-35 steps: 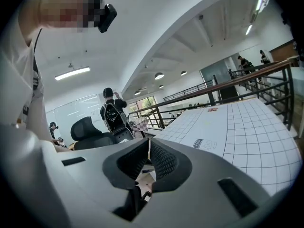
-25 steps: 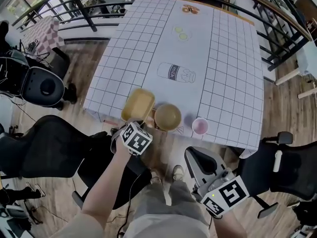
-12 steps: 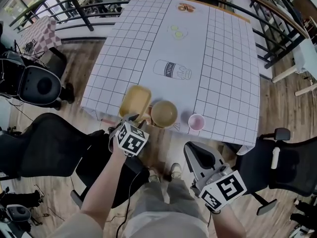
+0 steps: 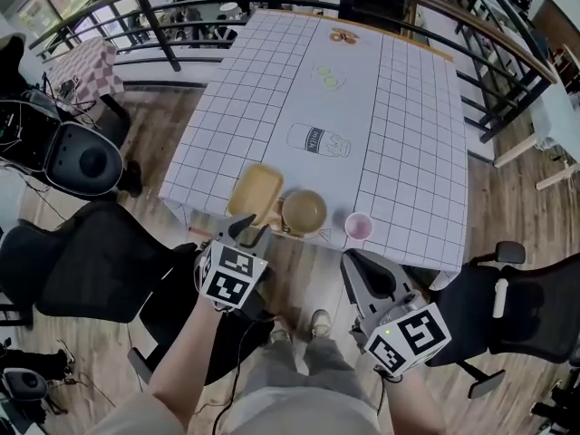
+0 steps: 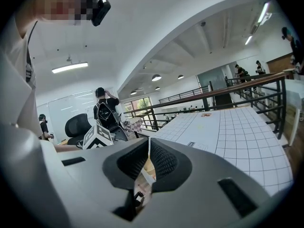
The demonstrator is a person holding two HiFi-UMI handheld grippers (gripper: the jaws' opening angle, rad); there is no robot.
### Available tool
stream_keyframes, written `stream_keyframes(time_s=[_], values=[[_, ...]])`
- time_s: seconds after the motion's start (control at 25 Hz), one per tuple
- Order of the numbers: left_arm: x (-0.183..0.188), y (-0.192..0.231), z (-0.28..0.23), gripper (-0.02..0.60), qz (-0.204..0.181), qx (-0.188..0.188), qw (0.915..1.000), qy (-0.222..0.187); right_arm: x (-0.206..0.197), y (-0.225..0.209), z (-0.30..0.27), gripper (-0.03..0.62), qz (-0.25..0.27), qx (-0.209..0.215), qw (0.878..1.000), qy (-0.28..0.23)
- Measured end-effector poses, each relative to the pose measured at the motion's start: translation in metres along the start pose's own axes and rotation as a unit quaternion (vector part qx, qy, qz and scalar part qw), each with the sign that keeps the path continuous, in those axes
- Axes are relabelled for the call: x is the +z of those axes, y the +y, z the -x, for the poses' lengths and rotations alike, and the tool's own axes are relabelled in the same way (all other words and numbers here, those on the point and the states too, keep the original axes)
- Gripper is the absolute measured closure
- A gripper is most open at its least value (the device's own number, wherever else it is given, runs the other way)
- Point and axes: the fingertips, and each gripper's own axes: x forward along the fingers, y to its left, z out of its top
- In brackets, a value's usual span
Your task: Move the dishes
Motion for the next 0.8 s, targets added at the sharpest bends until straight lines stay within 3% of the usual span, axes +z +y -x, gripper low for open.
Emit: stream_keyframes(time_s=[0.12,0.36,0.8], values=[[0.022,-0.005,0.028,0.46,-0.016,0.004,0.9996,-0.024,0.008,0.012,0.003,0.568,0.005,0.005,1.0,-0.006],[0.076,-0.023,0.094,0.511,-0.023,0.015,0.9933,-0.112,0.025,0.039,0.013,0.569,0.026,0.013,0.999,-0.024],[0.133,-0.073,0.209,0.558,-0.013,-0.013,0.9683,-0.249,0.087,0.097,0.064,0.568,0.106,0.021,0.989,-0.097]])
